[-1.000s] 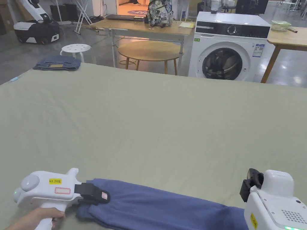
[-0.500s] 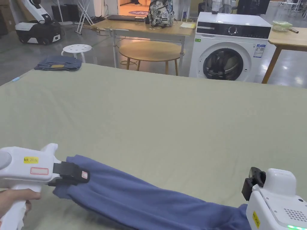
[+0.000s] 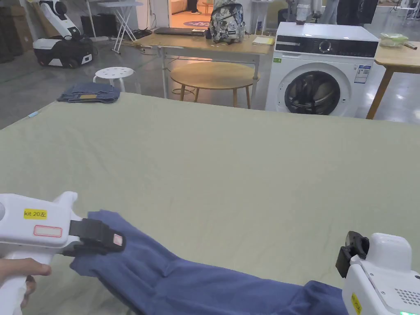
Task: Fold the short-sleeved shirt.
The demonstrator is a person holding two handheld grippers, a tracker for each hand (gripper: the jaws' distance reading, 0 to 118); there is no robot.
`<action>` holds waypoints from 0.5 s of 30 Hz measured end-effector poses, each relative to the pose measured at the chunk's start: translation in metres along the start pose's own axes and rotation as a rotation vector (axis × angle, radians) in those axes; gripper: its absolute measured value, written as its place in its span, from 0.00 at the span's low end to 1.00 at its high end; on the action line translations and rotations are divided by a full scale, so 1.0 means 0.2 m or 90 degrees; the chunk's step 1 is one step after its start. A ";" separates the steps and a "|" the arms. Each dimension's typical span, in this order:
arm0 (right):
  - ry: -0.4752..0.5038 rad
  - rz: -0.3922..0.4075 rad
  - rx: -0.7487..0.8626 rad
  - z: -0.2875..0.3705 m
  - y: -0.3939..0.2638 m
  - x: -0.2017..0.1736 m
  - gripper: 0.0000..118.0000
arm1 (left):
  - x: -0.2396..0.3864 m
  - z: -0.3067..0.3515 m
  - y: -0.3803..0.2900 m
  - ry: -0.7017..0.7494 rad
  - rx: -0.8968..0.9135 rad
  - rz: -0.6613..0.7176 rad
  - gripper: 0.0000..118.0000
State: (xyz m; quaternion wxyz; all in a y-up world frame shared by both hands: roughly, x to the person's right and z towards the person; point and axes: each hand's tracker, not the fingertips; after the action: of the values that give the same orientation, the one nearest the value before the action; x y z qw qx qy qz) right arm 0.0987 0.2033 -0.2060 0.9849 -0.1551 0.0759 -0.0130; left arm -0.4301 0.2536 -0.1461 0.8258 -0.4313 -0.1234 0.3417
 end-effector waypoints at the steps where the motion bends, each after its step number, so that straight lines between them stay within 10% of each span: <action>1: 0.000 0.000 0.000 0.00 0.00 0.00 0.00 | 0.03 -0.02 -0.01 -0.021 -0.004 0.003 0.04; 15: -0.018 -0.014 -0.018 0.01 -0.06 0.09 0.00 | 0.44 -0.87 -0.14 0.016 -0.164 -0.057 0.04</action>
State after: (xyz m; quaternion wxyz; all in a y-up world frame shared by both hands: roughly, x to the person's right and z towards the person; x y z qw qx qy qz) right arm 0.1169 0.1921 -0.2041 0.9834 -0.1698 0.0605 -0.0202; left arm -0.2655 0.1921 -0.2349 0.7794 -0.5323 -0.1748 0.2805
